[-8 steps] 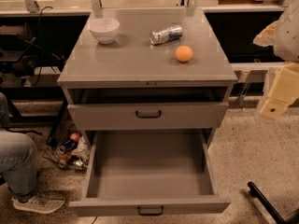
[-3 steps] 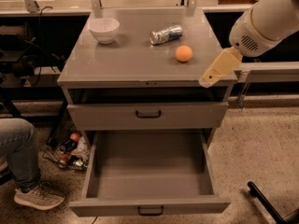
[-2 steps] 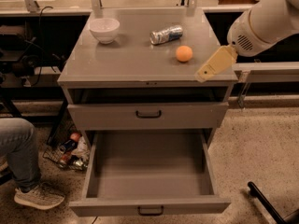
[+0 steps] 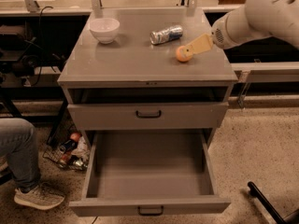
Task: Place orange into middle drawer
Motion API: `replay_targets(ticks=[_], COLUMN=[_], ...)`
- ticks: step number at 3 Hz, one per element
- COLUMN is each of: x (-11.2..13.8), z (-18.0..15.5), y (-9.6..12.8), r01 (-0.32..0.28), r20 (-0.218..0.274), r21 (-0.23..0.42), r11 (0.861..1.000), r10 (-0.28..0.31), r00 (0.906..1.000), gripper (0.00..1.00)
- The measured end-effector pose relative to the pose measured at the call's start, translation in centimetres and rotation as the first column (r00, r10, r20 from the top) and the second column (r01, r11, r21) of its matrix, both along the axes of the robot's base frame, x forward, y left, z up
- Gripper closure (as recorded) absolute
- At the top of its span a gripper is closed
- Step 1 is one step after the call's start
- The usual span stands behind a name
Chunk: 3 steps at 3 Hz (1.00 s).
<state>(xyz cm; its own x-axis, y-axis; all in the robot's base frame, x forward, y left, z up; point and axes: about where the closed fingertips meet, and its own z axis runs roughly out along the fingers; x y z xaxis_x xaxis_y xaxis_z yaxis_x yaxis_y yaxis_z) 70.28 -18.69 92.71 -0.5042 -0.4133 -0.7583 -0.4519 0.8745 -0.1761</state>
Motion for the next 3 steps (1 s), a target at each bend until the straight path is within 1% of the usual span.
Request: replay_targets(ticks=[1,2,3], x=[3.3,6.0,7.3], z=[-1.6,-3.5,-4.6], y=[1.3,4.2,5.7], r01=[0.039,0.03,0.02], r20=[0.003,-0.009,-0.025], r21=[0.042,0.058,0.059], r11=[0.998,0.998,0.998], r10=[-0.039,-0.029,-0.019], r00=[0.9992,0.9995,0.9995], gripper=[0.0,0.0,0.0])
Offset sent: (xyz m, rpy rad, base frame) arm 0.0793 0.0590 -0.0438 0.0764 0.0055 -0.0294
